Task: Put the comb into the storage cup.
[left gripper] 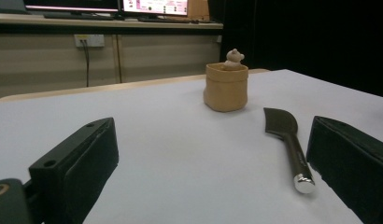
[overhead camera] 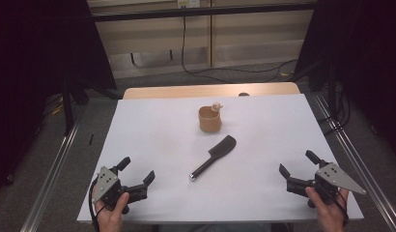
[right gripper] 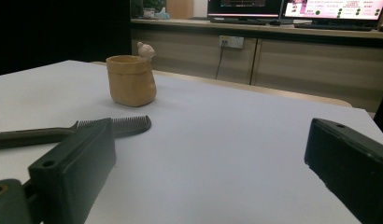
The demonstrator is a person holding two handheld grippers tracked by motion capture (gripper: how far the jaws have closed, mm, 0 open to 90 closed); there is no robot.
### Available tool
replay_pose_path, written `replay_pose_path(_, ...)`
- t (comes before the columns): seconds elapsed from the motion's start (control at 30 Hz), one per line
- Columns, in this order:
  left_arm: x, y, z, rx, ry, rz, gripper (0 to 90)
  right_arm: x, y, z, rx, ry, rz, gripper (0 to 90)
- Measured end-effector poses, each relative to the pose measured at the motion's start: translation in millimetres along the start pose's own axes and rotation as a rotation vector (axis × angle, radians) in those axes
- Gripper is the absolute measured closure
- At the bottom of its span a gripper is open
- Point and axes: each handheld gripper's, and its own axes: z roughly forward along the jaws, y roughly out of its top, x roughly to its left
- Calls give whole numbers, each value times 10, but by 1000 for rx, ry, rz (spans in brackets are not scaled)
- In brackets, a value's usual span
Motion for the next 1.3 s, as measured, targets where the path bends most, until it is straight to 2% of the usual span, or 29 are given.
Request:
replay_pose_path(0.03,-2,1,15,0,-2,-18,25,-1,1,-4,0,-1,-1,13)
replay_pose_path(0.07,-3,5,30,4,-6,-13,26,1,3,-7,-2,1,-1,14)
replay_pose_path(0.13,-10,22,59,13,-7,28,39,8,8,-16,-8,0,-4,14)
replay_pose_path(0.17,-17,29,71,13,-9,26,39,10,9,-20,-8,1,-5,13)
replay_pose_path(0.27,-43,39,123,26,-32,24,41,8,4,-16,-5,0,-6,10)
replay_pose_path(0.37,-84,79,168,46,-47,50,73,2,2,-21,-6,0,0,9)
replay_pose_path(0.43,-110,119,187,50,-77,45,73,-1,3,-26,-7,1,0,8)
replay_pose_path(0.53,-138,172,232,76,-101,70,73,1,2,-27,-7,0,-3,8)
replay_pose_path(0.63,-154,184,302,104,-135,64,61,3,1,-25,-5,0,3,8)
replay_pose_path(0.73,-165,182,369,117,-148,85,58,-1,2,-29,-4,2,10,8)
replay_pose_path(0.8,-167,186,403,128,-149,79,58,-2,1,-25,-8,2,6,8)
replay_pose_path(0.87,-168,199,432,135,-154,92,54,1,-1,-22,-7,3,9,8)
replay_pose_path(0.93,-173,210,464,137,-173,75,52,1,-4,-16,-8,5,7,8)
replay_pose_path(1.03,-191,227,521,155,-196,91,48,0,-4,-15,-5,4,5,8)
replay_pose_path(1.13,-212,254,597,165,-227,87,48,2,-5,-16,-2,2,4,8)
replay_pose_path(1.2,-219,285,648,195,-233,99,48,3,-6,-15,0,4,2,10)
replay_pose_path(1.27,-230,310,682,189,-231,122,48,6,-8,-13,2,6,1,10)
replay_pose_path(1.3,-234,319,699,198,-241,120,48,8,-8,-14,1,6,0,10)
